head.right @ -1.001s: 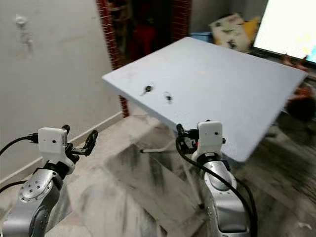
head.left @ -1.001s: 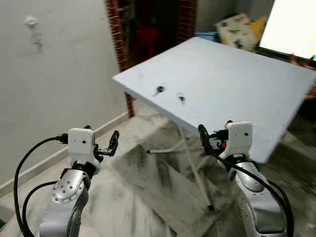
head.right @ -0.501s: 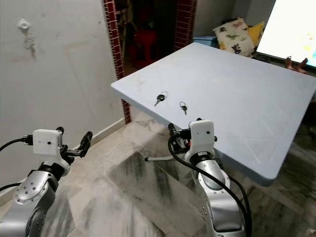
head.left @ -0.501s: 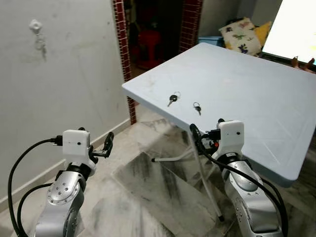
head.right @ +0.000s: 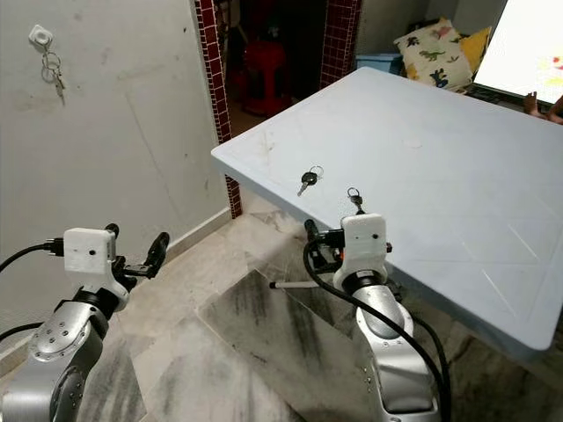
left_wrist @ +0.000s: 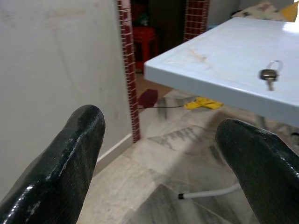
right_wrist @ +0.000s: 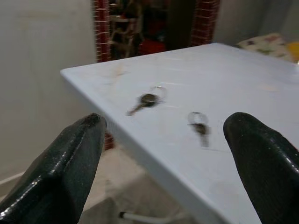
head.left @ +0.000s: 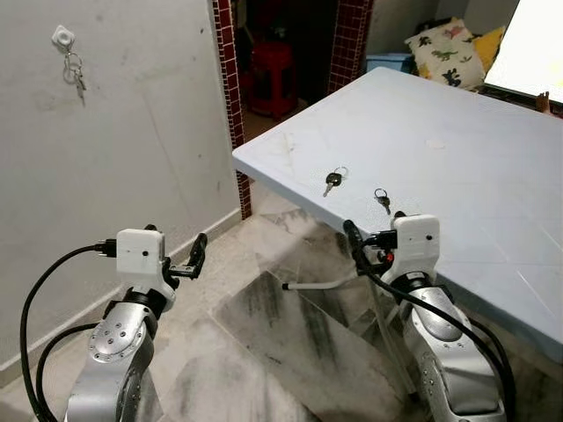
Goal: Hang keys on a hook
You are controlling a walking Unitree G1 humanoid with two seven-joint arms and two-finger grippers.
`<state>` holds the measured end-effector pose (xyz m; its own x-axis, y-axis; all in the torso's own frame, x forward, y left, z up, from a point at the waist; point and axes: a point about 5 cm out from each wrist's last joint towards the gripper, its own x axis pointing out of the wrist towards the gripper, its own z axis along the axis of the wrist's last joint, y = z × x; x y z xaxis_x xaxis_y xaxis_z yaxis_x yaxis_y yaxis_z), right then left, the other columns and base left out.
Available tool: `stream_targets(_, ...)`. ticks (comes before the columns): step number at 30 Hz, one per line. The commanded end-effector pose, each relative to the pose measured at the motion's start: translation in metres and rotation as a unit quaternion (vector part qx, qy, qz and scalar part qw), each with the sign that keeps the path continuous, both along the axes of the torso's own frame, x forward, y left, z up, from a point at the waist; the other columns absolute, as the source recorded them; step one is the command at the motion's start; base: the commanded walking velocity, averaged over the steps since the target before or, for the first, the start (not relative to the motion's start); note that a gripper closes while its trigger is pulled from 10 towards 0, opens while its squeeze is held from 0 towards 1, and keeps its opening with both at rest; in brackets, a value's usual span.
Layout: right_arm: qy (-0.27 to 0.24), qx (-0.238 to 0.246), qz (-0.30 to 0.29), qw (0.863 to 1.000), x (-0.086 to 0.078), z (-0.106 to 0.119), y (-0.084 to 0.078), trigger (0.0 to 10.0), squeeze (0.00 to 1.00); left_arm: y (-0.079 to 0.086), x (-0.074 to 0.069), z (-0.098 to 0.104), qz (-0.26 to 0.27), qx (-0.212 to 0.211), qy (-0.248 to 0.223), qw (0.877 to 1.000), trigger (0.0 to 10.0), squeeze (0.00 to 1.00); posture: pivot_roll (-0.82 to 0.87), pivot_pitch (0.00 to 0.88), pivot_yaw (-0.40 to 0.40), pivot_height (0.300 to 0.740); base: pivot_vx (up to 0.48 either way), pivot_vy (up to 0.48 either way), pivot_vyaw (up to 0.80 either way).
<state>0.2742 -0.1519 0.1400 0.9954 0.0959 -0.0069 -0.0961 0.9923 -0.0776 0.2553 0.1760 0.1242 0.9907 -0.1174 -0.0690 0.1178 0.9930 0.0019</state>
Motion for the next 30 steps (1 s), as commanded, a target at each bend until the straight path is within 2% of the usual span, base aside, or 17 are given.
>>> stream_targets(1,0.010,-0.006,-0.026,1.000,-0.001,-0.004,-0.016,10.0,0.00,-0.002,0.001,0.000,-0.010,0.002,0.001,1.000,10.0,0.00,0.08,0.000,0.054,0.740,0.000,-0.439,0.00)
stream_targets(10,0.029,-0.023,-0.030,0.999,-0.014,-0.014,-0.029,10.0,0.00,0.002,-0.002,-0.005,-0.012,0.004,0.008,1.000,10.0,0.00,0.07,0.000,0.056,0.740,0.000,-0.420,0.00)
stream_targets(12,0.029,-0.024,-0.031,0.999,-0.013,-0.014,-0.030,10.0,0.00,0.001,-0.003,-0.006,-0.009,-0.010,0.012,1.000,10.0,0.00,0.07,0.000,0.057,0.740,0.000,0.000,0.00)
stream_targets(21,0.021,-0.023,-0.018,0.999,-0.009,-0.011,-0.023,10.0,0.00,0.004,-0.002,-0.005,-0.003,-0.003,0.007,1.000,10.0,0.00,0.08,0.000,0.052,0.740,0.000,0.000,0.00)
stream_targets(30,0.011,-0.026,-0.009,1.000,-0.006,-0.008,-0.019,10.0,0.00,0.001,-0.003,-0.002,-0.018,-0.024,-0.001,1.000,10.0,0.00,0.08,0.000,0.052,0.740,0.000,0.000,0.00)
